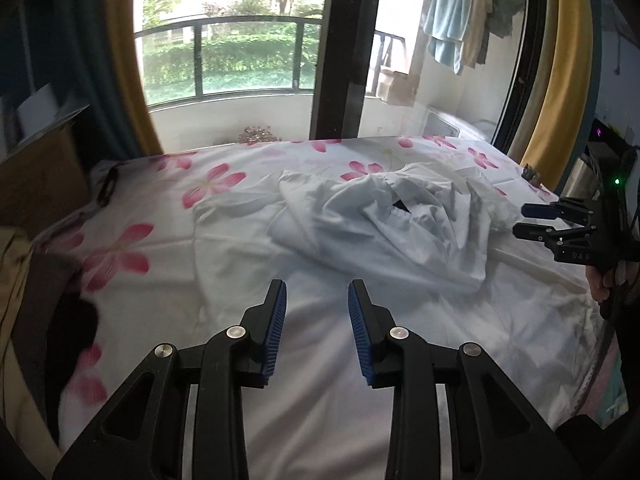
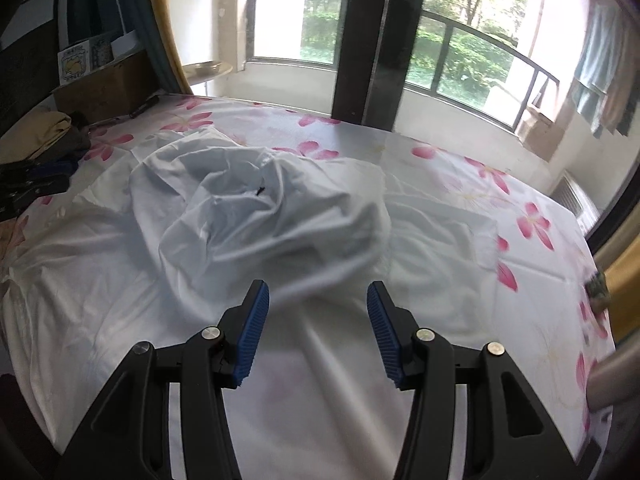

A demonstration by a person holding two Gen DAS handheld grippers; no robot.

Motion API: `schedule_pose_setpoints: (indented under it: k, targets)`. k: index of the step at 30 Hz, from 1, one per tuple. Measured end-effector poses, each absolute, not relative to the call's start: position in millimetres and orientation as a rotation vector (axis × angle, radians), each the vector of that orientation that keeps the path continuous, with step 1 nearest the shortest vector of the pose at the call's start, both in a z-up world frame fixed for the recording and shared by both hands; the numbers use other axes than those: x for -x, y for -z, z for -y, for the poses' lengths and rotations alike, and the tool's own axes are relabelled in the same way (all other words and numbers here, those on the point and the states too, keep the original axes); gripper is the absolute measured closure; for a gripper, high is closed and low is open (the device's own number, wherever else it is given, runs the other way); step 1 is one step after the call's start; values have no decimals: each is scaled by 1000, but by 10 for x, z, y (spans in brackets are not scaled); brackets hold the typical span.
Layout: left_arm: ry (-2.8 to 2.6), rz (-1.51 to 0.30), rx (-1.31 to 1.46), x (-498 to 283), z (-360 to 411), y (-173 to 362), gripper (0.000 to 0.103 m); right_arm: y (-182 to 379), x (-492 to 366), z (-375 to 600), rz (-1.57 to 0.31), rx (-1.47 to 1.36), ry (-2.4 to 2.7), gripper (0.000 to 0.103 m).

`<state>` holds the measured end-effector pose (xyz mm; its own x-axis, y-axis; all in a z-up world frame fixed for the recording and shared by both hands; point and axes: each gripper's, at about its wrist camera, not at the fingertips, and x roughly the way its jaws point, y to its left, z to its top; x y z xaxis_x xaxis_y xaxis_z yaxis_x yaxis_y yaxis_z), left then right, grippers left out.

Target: Fold large clothes

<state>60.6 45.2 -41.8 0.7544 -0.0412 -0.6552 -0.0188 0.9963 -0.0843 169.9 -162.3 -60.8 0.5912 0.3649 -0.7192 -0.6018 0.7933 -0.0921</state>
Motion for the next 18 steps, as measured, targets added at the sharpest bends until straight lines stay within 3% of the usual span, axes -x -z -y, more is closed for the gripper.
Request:
schedule_pose_setpoints:
  k: [9,13,18]
  targets:
    - [-112,-732,109,57,-782,579,69,690,-1435,2114,-774,298,-458,43]
    - [-203,-748,140,352,-1021,693,58,743,-1372,2316,-797,289,-412,43]
    - [-279,-780,135,622,-1186,824,56,804,-1292,2564,-819,268,-349,41]
